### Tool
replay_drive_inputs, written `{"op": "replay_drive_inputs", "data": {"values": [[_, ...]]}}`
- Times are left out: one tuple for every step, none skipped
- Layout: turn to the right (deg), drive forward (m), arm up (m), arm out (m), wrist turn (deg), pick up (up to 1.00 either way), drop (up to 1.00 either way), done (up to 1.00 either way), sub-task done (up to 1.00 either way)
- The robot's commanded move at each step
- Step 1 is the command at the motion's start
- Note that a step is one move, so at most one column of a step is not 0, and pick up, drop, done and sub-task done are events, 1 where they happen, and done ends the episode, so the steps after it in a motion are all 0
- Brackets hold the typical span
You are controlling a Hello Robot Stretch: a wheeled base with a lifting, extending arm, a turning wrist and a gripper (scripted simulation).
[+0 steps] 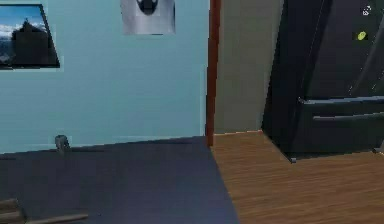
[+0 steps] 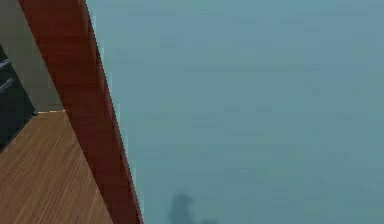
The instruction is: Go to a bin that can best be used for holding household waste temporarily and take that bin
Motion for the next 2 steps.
{"op": "replay_drive_inputs", "data": {"values": [[0.0, 0.55, 0.0, 0.0, 0.0, 0.0, 0.0, 0.0, 0.0], [-21.0, 0.0, 0.0, 0.0, 0.0, 0.0, 0.0, 0.0, 0.0]]}}
